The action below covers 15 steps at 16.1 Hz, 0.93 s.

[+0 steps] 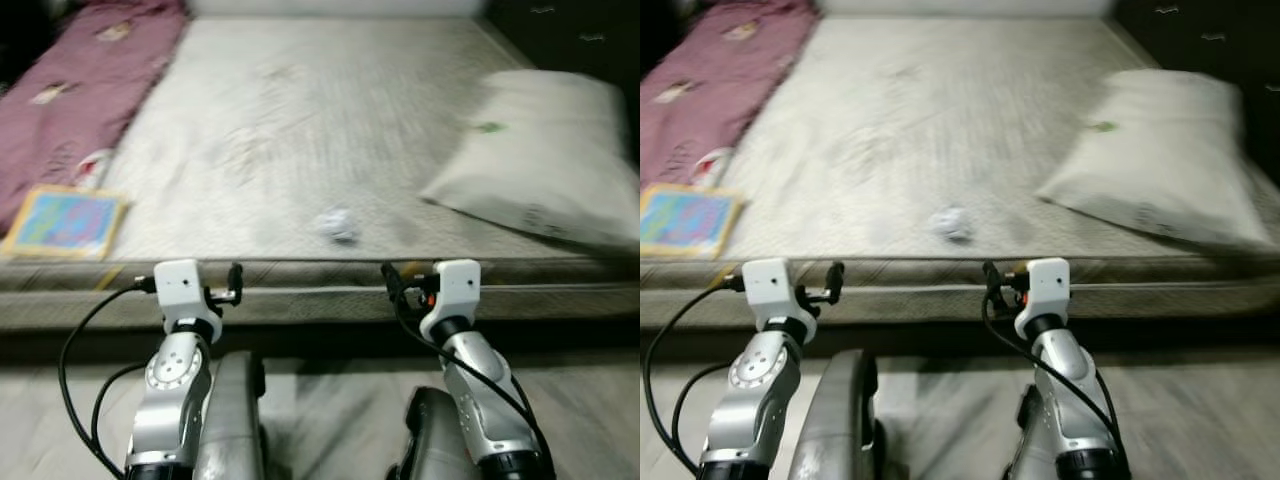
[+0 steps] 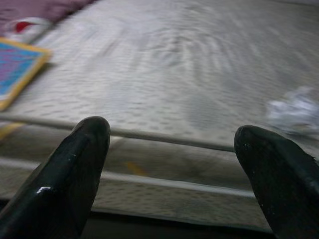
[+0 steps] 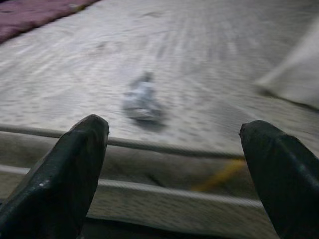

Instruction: Clean up the room

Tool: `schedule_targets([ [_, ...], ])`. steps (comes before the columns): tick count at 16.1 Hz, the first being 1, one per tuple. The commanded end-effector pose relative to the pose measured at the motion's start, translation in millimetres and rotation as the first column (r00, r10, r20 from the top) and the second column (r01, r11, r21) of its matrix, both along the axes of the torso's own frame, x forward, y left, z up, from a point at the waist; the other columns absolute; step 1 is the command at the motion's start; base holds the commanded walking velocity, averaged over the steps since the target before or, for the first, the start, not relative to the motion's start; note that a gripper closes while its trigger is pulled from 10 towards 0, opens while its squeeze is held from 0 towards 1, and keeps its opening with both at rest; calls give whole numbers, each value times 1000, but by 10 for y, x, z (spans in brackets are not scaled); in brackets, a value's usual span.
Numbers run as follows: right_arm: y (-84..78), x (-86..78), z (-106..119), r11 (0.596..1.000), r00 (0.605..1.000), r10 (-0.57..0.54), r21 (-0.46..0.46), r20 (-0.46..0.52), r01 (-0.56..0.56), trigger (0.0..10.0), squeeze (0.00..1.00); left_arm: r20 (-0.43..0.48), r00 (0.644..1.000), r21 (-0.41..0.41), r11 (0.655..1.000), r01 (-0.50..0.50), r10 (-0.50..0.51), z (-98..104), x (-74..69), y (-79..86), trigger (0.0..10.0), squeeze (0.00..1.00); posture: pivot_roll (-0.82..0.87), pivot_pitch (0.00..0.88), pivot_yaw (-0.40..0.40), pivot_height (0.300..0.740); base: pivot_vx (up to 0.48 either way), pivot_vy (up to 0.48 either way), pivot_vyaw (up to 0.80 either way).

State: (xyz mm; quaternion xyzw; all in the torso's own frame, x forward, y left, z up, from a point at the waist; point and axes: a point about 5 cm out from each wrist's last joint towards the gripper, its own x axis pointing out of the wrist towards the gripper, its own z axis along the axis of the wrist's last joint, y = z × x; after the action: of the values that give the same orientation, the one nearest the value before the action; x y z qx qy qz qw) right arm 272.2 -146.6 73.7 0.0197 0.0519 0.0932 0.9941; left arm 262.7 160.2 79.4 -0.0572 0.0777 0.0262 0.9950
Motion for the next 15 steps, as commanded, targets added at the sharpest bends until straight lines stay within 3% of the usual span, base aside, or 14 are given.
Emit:
schedule_targets([
  [1,44,16,6,1000,1000,20,2,-4,-20,10000,0,-4,1000,4,1000,3,-3,-5,-6,20,10000,0,-16,24,12,554,0,0,531],
  [6,47,20,1,1000,1000,21,6,-8,-21,10000,0,-4,1000,4,1000,9,-9,-2,-2,19,10000,0,-15,24,12,554,0,0,101],
  [15,43,30,-3,1000,1000,22,5,-13,-22,10000,0,-3,1000,-7,1000,14,-14,0,4,10,10000,0,-19,37,11,554,291,0,0],
])
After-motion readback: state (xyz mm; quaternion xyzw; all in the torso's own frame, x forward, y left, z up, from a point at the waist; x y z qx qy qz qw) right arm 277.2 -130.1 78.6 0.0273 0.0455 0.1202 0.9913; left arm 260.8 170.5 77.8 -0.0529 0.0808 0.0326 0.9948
